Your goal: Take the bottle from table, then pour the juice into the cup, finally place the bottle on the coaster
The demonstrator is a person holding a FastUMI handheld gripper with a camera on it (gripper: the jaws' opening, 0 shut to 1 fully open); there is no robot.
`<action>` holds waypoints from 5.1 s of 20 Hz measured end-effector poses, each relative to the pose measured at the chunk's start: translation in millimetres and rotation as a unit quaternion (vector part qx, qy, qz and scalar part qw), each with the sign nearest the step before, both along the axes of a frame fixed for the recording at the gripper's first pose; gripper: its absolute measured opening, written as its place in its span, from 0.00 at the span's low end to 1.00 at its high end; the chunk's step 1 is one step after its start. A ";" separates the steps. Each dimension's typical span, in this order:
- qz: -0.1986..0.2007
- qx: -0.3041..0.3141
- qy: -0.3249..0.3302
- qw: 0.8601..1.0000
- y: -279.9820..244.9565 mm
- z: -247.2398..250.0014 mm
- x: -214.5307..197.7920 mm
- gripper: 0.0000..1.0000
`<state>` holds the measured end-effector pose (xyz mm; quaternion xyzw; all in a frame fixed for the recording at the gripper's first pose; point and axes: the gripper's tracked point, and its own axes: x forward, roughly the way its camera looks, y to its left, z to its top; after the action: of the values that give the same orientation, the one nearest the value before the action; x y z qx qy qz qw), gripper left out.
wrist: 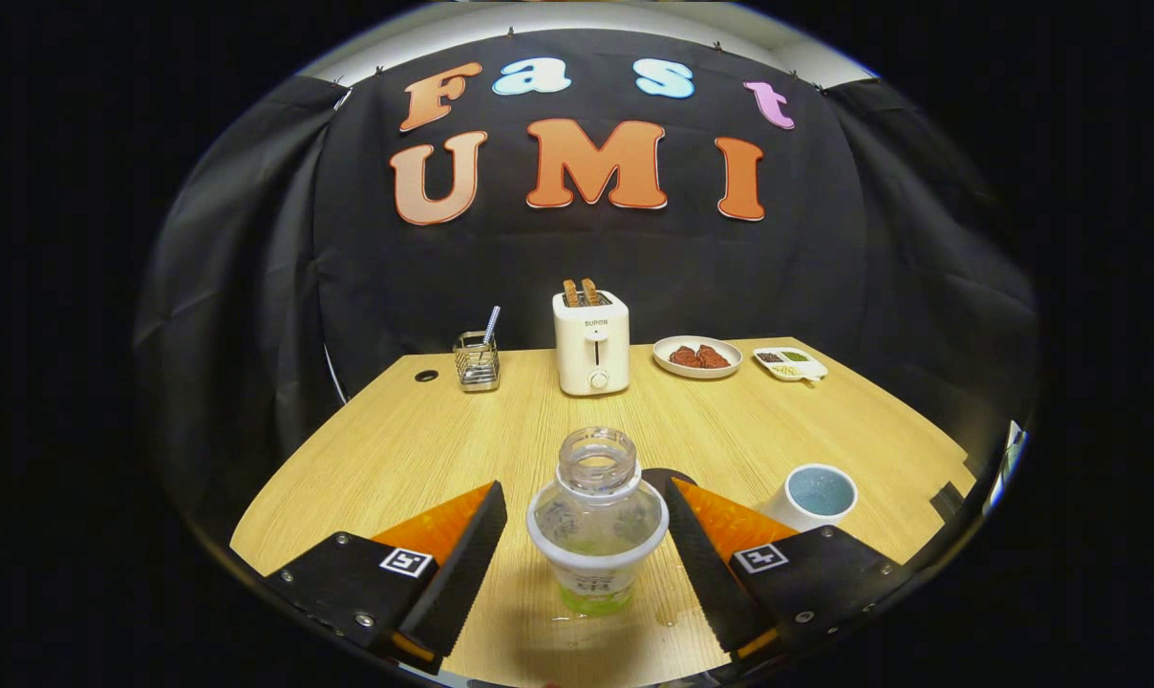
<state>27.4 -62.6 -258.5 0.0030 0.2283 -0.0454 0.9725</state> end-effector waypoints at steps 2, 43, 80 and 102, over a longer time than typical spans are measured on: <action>0.002 -0.005 0.005 1.000 -0.5 -6.5 -0.6 0.98; -0.116 0.400 -0.088 0.905 -45.5 45.3 39.7 0.62; -0.185 0.666 -0.120 0.713 -81.3 66.1 68.9 0.62; -0.215 0.713 -0.121 0.656 -93.7 61.9 66.4 0.62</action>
<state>93.7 -156.2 -196.6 0.7504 0.0636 -0.0760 0.6535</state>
